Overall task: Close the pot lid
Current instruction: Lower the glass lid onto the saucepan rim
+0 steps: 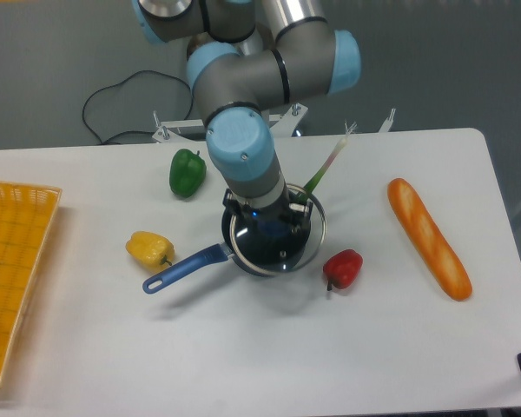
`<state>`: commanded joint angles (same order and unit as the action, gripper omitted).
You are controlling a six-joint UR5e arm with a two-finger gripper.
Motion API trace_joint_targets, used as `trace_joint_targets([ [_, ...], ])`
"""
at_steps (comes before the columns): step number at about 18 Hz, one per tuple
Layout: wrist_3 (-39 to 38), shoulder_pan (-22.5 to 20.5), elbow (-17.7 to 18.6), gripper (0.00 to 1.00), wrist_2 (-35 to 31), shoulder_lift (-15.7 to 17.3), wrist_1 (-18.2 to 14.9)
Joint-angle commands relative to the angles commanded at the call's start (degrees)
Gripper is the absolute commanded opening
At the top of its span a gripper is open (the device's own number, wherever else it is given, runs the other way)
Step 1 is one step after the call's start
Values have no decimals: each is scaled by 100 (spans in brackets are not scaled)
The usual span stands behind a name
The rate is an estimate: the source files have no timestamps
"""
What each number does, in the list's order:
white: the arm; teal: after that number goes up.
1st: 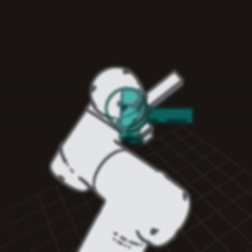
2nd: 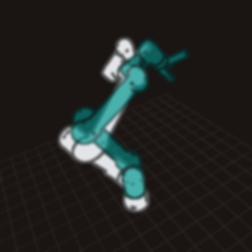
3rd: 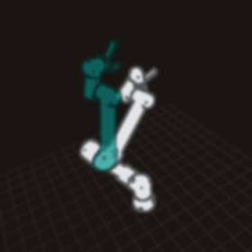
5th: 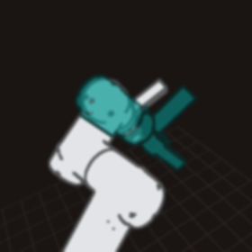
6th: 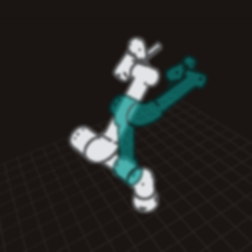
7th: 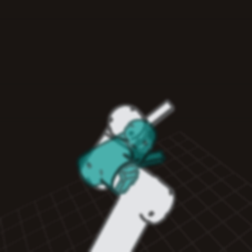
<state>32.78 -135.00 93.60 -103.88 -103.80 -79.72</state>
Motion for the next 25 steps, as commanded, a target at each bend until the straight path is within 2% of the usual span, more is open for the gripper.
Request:
trace_joint_targets([
  [4,-17,96,229,55,-185,-8,35],
  [22,-149,228,282,55,-229,-369,88],
  [25,-158,237,291,55,-247,-404,193],
])
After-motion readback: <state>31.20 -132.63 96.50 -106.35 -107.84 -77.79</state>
